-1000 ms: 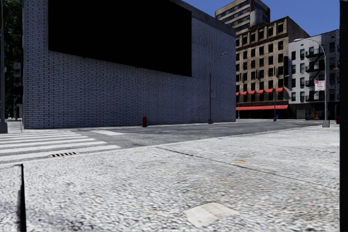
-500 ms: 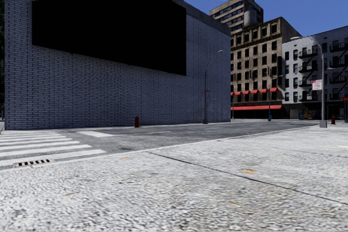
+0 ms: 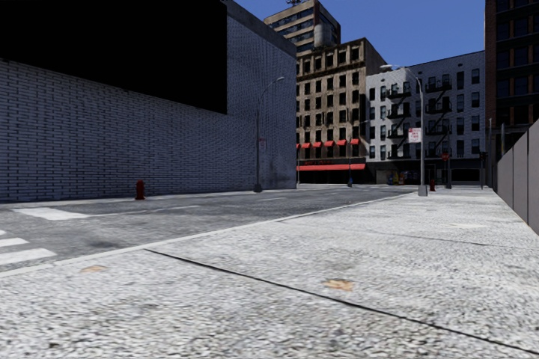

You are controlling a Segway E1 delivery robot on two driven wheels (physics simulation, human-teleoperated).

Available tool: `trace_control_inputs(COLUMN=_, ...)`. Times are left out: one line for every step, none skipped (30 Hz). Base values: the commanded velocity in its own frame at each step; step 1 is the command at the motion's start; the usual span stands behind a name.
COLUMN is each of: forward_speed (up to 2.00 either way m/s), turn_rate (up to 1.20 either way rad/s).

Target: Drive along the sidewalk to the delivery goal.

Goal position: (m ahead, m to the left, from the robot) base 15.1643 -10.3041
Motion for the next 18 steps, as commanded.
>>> trace_control_inputs(forward_speed=1.3, turn_rate=-0.56)
trace_control_inputs(forward_speed=1.31, turn_rate=-0.56)
trace_control_inputs(forward_speed=1.33, turn_rate=-0.56)
trace_control_inputs(forward_speed=1.33, turn_rate=-0.56)
trace_control_inputs(forward_speed=1.34, turn_rate=-0.56)
trace_control_inputs(forward_speed=1.35, turn_rate=-0.53)
trace_control_inputs(forward_speed=1.35, turn_rate=-0.53)
trace_control_inputs(forward_speed=1.36, turn_rate=-0.48)
trace_control_inputs(forward_speed=1.37, turn_rate=-0.46)
trace_control_inputs(forward_speed=1.41, turn_rate=-0.44)
trace_control_inputs(forward_speed=1.41, turn_rate=-0.44)
trace_control_inputs(forward_speed=1.52, turn_rate=-0.43)
trace_control_inputs(forward_speed=1.61, turn_rate=-0.42)
trace_control_inputs(forward_speed=1.73, turn_rate=-0.42)
trace_control_inputs(forward_speed=1.73, turn_rate=-0.42)
trace_control_inputs(forward_speed=1.78, turn_rate=-0.4)
trace_control_inputs(forward_speed=1.88, turn_rate=-0.35)
trace_control_inputs(forward_speed=1.88, turn_rate=-0.35)
